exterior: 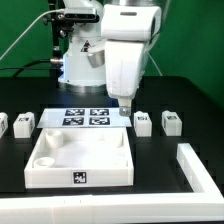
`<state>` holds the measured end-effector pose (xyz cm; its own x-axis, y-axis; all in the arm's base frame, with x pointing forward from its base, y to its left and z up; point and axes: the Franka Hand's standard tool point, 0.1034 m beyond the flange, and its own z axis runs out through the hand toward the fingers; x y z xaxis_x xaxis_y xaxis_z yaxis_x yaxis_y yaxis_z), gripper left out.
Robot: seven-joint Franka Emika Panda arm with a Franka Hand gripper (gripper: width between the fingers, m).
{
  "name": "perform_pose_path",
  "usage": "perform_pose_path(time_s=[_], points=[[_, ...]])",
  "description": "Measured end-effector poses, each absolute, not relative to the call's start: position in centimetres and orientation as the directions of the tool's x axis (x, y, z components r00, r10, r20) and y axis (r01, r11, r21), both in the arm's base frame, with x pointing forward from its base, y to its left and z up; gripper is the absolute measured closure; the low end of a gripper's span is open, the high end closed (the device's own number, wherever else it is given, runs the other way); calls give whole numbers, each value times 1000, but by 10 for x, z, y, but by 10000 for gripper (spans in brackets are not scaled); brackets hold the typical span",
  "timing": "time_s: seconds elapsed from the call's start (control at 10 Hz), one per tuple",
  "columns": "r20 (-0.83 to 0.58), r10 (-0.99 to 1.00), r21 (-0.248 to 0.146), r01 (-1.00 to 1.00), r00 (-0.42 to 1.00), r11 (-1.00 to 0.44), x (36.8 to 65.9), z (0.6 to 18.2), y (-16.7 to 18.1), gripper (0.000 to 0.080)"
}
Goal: Assemble one leg
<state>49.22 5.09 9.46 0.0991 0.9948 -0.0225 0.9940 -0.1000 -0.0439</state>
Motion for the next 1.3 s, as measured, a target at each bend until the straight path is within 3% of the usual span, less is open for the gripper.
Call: perform_pose_path(time_s=[0.3, 0.5, 0.6, 0.7, 0.9, 1.0, 1.2, 1.3], points=[[-18, 982, -56, 981, -186, 185, 492, 93, 45, 150], [-19, 988, -58, 987, -153, 151, 491, 93, 43, 150], [-21, 995, -78, 992, -99, 97, 478, 85, 37, 150], [-25, 998, -151, 987, -52, 48, 436, 64, 16, 150], [-10, 1000, -168, 986, -17, 15, 415, 36, -7, 150], [-1, 1000, -187, 982, 2, -2, 415, 21, -16, 150], [1, 1000, -188, 982, 14, -14, 422, 15, -21, 150], [1, 1000, -190, 982, 15, -15, 421, 15, -21, 240]])
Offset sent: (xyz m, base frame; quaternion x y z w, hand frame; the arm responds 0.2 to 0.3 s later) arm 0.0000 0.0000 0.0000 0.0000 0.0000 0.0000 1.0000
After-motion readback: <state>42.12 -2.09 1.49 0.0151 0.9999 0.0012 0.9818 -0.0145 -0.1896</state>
